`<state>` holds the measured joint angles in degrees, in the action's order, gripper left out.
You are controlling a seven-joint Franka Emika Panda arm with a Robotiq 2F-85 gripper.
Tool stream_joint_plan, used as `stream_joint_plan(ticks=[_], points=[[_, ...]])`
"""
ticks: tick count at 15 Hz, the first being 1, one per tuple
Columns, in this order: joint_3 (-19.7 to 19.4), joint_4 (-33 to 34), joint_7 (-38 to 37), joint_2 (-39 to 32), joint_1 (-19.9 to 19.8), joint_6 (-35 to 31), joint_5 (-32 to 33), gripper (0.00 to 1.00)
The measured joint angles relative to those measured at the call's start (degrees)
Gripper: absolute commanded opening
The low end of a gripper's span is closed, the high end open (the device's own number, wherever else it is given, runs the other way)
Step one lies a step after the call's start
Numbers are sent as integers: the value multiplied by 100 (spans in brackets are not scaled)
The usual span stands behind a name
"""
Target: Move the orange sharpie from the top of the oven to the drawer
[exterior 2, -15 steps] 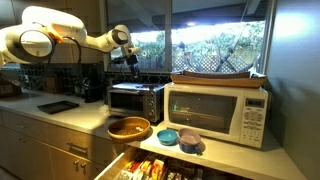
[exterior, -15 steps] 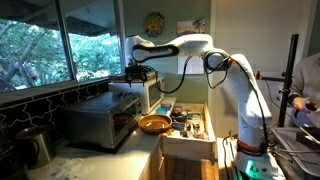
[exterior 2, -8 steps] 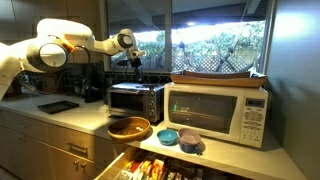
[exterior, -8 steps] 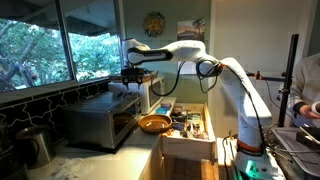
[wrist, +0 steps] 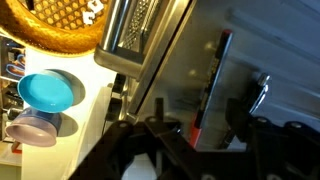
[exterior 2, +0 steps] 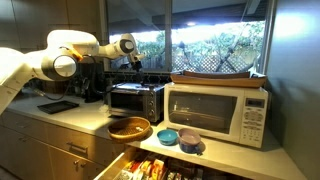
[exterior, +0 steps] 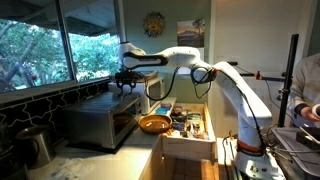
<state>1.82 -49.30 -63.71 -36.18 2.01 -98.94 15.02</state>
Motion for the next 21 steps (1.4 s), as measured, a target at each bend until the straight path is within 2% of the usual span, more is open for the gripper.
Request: stream_joint_plan(ticks=[4, 7, 8, 9, 10, 12, 13, 18, 21], points=[[3, 305, 0, -241, -2, 0, -18, 60], [4, 519, 1, -417, -5, 5, -25, 55], [4, 587, 3, -475, -5, 12, -25, 47], [4, 643, 6, -527, -4, 16, -25, 31], [4, 715, 15, -568, -2, 51, -25, 25], [5, 814, 40, -603, 1, 163, -25, 7], [5, 861, 45, -627, 3, 205, -25, 1], [5, 995, 46, -646, 50, 517, -22, 2], [5, 1120, 67, -623, 130, 481, 12, 2]])
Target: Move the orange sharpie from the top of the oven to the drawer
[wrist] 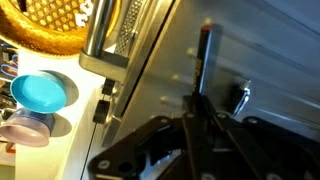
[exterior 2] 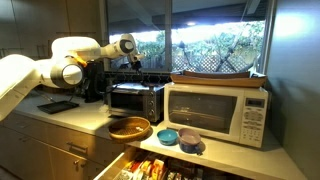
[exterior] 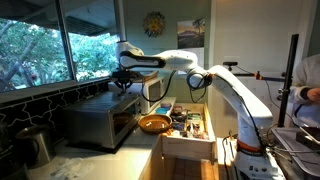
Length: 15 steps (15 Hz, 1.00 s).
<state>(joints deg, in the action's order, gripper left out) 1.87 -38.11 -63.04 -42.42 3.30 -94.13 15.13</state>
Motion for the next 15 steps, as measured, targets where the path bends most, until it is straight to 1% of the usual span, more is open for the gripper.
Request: stream_joint_plan(ticks=[2, 4, 5, 7, 10, 12, 14, 15], points=[[-2, 120, 20, 89, 105, -158, 135, 2], [-38, 188, 20, 272, 257, -166, 391, 2], [-77, 184, 20, 406, 348, -73, 542, 2], [-166, 87, 149, 729, 531, 438, 910, 2], [-239, -369, 399, 1294, 726, 1256, 1366, 2], [-250, -802, 479, 1666, 818, 1761, 1614, 2], [-244, -1304, 541, 2023, 858, 2028, 1706, 2], [-240, -1555, 463, 2185, 843, 1992, 1664, 10]])
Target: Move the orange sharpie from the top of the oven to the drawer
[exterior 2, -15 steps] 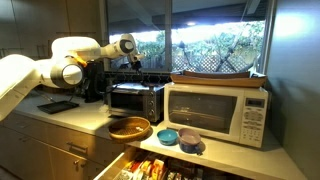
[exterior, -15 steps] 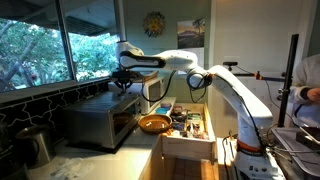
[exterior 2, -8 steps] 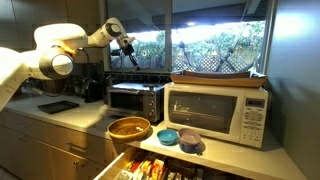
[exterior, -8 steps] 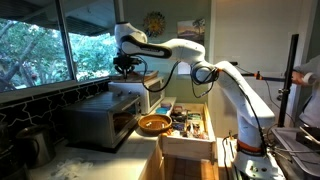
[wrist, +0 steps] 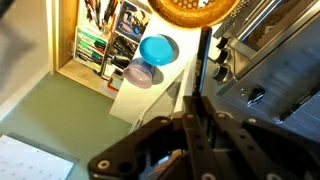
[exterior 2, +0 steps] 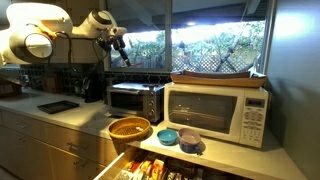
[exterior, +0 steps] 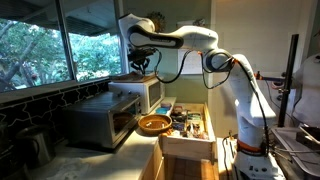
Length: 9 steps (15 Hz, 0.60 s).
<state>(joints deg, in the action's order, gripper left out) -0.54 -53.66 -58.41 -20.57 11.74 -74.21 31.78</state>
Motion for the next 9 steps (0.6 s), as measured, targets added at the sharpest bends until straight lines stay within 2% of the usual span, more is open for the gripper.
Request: stream_joint_plan(ticks=[5, 6, 9], points=[[1, -62, -15, 33, 4, -18, 4, 10], [0, -62, -15, 25, 3, -18, 4, 2], [2, -88, 65, 15, 49, -96, 227, 2]])
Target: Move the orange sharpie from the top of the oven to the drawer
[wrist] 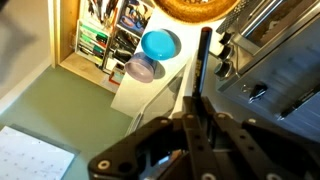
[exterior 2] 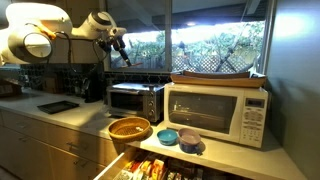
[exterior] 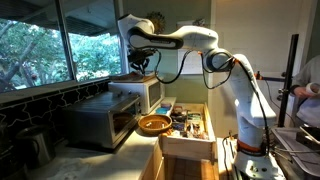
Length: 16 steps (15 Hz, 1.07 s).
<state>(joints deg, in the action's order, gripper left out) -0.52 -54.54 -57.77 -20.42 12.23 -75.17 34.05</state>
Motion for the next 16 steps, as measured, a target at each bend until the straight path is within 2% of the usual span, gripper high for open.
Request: stream_joint_plan(ticks=[4, 8, 12, 13, 16], points=[[-18, -725, 838, 269, -55, -705, 564, 2], [-136, -1747, 1449, 897, -320, -912, 875, 2], [-240, -2827, 1602, 1585, -502, -909, 906, 2], [-244, -3109, 1591, 1749, -559, -866, 906, 10], [-241, -3840, 1361, 2135, -736, -786, 895, 10]])
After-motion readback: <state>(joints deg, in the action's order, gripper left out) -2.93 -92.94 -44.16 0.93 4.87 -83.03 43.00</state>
